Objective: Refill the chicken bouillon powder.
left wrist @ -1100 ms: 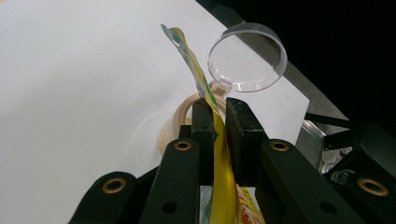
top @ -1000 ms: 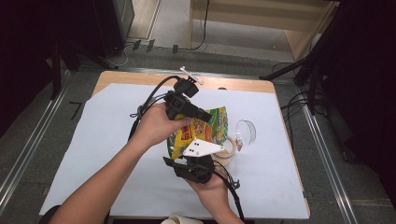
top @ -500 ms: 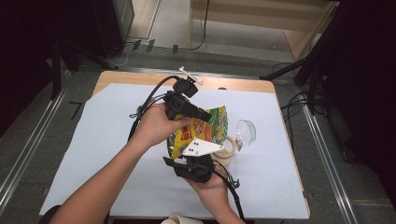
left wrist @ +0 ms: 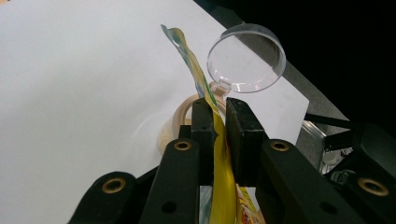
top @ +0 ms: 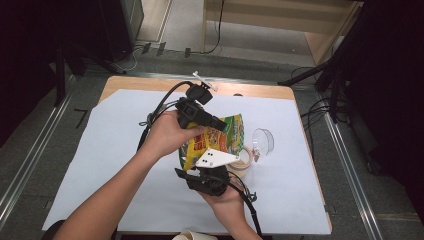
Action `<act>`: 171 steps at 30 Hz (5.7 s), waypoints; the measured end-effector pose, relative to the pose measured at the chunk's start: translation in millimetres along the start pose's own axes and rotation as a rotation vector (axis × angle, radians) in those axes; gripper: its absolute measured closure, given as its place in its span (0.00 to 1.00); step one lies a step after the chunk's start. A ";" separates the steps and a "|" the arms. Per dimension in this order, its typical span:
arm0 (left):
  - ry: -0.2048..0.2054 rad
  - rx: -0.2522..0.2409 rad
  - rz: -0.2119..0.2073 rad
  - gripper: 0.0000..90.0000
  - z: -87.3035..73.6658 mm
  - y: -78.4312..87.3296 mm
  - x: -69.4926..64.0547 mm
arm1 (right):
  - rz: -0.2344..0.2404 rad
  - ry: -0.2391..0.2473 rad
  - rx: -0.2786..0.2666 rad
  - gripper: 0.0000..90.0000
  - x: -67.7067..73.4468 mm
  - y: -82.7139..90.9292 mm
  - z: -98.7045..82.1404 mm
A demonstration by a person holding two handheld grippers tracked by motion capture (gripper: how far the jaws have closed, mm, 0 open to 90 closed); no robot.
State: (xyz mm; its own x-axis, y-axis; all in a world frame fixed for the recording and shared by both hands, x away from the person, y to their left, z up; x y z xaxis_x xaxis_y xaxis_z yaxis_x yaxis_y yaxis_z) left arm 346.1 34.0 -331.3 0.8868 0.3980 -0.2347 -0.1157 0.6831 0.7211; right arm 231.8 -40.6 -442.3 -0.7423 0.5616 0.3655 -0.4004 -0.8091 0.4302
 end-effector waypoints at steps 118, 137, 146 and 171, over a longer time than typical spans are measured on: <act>0.006 0.019 -0.002 0.92 4.8 -2.3 0.7 | -0.016 0.007 -0.002 0.76 -0.2 2.0 2.1; -0.004 0.045 0.007 0.92 13.2 -5.3 -0.1 | -0.003 -0.031 -0.013 0.76 -1.6 4.9 6.0; -0.001 0.061 0.001 0.92 15.4 -8.9 0.2 | -0.005 -0.044 -0.017 0.76 -3.6 5.5 5.2; 0.003 0.053 0.005 0.92 16.2 -8.7 1.0 | -0.008 -0.032 -0.001 0.75 -6.3 7.8 6.6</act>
State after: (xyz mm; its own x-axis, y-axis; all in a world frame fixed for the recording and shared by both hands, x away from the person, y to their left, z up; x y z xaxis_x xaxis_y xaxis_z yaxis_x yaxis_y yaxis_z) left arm 355.2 18.5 -327.3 0.8847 0.4038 -0.2328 -0.0965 0.6473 0.7561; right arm 236.9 -49.3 -435.9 -0.7217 0.5730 0.3884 -0.4064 -0.8049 0.4323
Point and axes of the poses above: each handheld gripper's, and its own axes: y roughly backward along the jaws, z roughly out of its top, x roughly to its left, the point moved 2 cm from there along -y, roughly forward along the jaws, and after that the axes turned 13 degrees about -y, right-handed, at the moved point
